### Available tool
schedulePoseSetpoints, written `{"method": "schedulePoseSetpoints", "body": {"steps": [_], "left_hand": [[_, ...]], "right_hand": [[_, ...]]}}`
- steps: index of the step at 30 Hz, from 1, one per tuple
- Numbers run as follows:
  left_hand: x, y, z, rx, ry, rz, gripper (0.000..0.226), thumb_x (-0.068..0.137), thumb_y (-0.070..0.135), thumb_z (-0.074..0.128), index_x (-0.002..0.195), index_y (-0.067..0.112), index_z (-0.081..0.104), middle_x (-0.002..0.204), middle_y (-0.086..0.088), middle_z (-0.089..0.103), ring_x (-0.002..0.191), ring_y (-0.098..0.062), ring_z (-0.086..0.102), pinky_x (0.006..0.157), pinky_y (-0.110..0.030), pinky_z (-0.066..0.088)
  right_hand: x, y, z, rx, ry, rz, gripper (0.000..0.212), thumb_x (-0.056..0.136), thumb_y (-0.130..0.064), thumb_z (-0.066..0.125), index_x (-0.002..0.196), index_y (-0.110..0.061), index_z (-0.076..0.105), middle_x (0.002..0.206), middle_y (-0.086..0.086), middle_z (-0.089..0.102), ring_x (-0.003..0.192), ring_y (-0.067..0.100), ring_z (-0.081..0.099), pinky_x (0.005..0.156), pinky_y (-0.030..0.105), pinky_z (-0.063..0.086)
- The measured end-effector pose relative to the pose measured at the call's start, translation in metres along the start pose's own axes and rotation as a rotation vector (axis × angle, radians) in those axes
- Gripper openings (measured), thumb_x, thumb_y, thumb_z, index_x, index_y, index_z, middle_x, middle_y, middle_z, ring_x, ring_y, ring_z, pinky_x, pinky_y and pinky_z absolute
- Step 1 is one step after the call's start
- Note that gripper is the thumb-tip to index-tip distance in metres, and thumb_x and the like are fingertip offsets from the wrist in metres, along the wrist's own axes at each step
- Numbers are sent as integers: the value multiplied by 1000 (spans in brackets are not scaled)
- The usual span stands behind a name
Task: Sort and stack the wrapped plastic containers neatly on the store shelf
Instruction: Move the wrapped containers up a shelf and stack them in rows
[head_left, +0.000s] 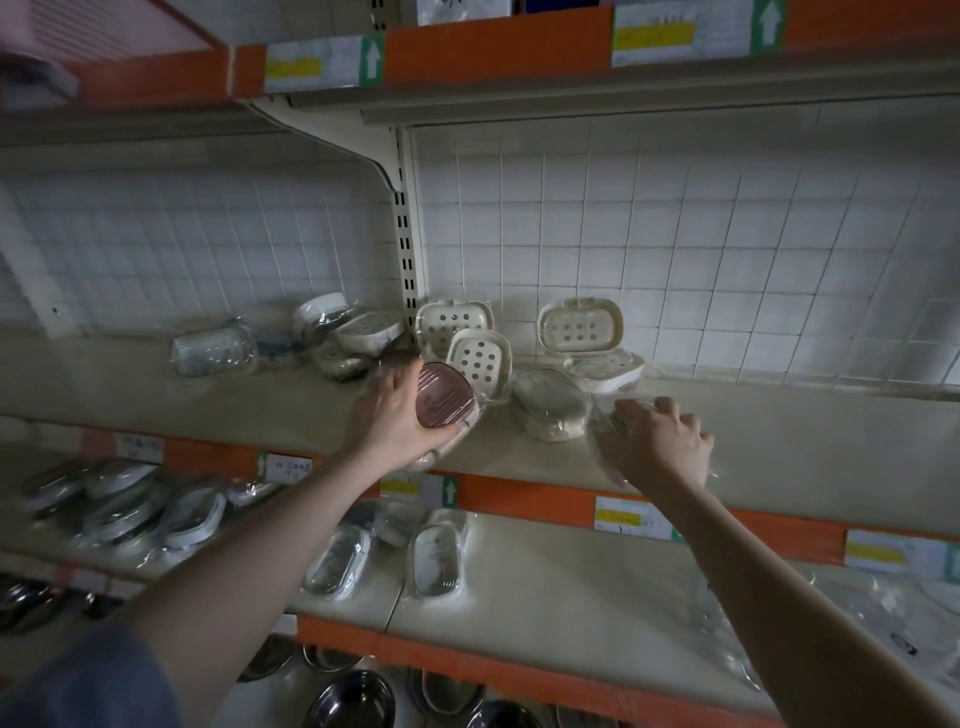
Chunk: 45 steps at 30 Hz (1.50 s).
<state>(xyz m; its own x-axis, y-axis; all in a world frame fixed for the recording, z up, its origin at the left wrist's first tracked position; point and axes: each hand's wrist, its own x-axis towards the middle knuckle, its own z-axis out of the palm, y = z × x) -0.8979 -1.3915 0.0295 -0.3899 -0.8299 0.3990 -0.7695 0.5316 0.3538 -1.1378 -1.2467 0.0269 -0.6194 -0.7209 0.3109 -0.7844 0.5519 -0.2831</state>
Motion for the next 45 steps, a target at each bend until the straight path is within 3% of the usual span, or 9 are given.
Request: {"method": "schedulePoseSetpoints", "body": {"steps": [7,14,22,27,29,32,36,39,45], "left_hand": [[-51,-10,-19,222,-12,-79,96,70,71,62,144,23,26,137,-11,44,119,-28,49,95,-38,44],[-78,-41,-40,235,-19,-119,98,71,73,59,146,22,24,135,-10,45,119,-28,49,91,-36,45],[-113,-119,-74,221,-24,-99,101,71,75,56,149,21,21,136,-10,44,120,-25,48,87,-33,46],[-142,-184,-93,213,-10,-103,109,65,83,47,150,24,14,136,-11,44,118,-27,51,90,-42,50],[-156,-207,-99,215,0,-92,110,67,82,50,152,28,7,136,-11,46,119,-28,50,95,-40,47],[-174,-239,-100,157,11,-113,107,68,78,56,152,28,10,137,-13,43,122,-29,46,94,-39,46],[-191,-265,-86,171,-52,-146,110,63,87,40,149,26,15,135,-15,46,111,-28,56,83,-37,55],[-194,-273,-69,123,-89,-180,115,55,93,25,149,25,16,138,-13,44,113,-28,55,87,-40,53],[-182,-266,-15,103,-203,-242,101,68,80,50,147,25,21,134,-9,45,115,-28,54,87,-38,47]], "right_hand": [[-33,-18,-2,61,21,-65,41,83,-55,52,117,-32,59,125,9,49,108,36,46,88,39,35],[-70,-59,2,96,-6,-112,41,83,-53,52,118,-32,56,127,8,47,111,35,44,91,39,33],[-122,-139,20,131,35,-111,44,82,-49,56,123,-31,56,128,10,46,112,37,44,92,41,33],[-162,-190,44,149,80,-131,46,84,-47,58,126,-30,54,135,11,44,113,37,43,94,42,33],[-178,-203,55,152,90,-131,47,83,-47,59,126,-30,55,137,11,43,113,38,43,95,44,32],[-203,-217,73,193,128,-136,43,78,-45,66,118,-29,61,132,11,48,108,39,46,90,45,36],[-230,-222,99,220,139,-131,43,73,-48,72,110,-28,65,126,11,53,102,41,50,86,47,39],[-234,-215,119,199,88,-96,44,75,-50,70,113,-29,63,130,11,51,106,40,49,90,47,38],[-217,-194,161,174,-6,-21,46,75,-48,70,117,-29,61,134,10,47,109,38,45,91,45,36]]}}
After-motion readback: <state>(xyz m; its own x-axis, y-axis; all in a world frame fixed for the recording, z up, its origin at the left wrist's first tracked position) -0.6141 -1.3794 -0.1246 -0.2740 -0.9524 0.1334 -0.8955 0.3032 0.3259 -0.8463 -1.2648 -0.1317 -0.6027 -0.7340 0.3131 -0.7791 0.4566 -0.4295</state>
